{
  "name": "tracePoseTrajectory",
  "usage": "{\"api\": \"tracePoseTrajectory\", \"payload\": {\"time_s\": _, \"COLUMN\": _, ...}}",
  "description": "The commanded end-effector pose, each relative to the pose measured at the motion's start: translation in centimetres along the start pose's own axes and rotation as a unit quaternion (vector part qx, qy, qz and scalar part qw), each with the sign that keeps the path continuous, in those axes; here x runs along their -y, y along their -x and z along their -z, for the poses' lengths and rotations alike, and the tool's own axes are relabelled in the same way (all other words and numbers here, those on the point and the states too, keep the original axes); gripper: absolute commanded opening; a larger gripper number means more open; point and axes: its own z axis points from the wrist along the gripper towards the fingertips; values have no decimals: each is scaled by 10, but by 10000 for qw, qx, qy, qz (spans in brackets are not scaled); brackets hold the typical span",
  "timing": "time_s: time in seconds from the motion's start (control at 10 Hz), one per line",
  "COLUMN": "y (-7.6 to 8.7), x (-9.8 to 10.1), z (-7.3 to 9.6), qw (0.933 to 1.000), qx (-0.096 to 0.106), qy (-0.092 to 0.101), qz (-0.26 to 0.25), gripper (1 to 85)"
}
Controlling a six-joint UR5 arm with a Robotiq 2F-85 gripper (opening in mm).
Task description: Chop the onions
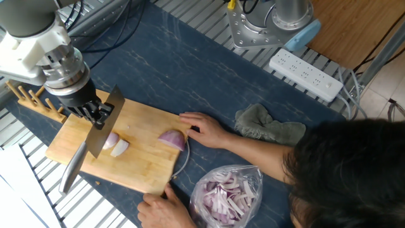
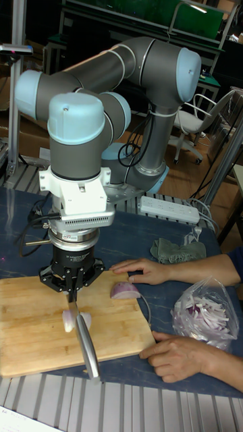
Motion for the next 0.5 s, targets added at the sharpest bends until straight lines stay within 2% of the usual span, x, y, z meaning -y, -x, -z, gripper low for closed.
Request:
{"api": "tracePoseTrajectory", "payload": {"time_s": 0.0, "y": 1, "x": -2, "z": -4, "qw": 9998, "qx": 63, "qy": 39, "qz": -174, "gripper": 10}}
{"api": "tracePoseTrajectory", "payload": {"time_s": 0.4, "y": 2, "x": -1, "z": -8, "qw": 9998, "qx": 85, "qy": 31, "qz": -174, "gripper": 10}}
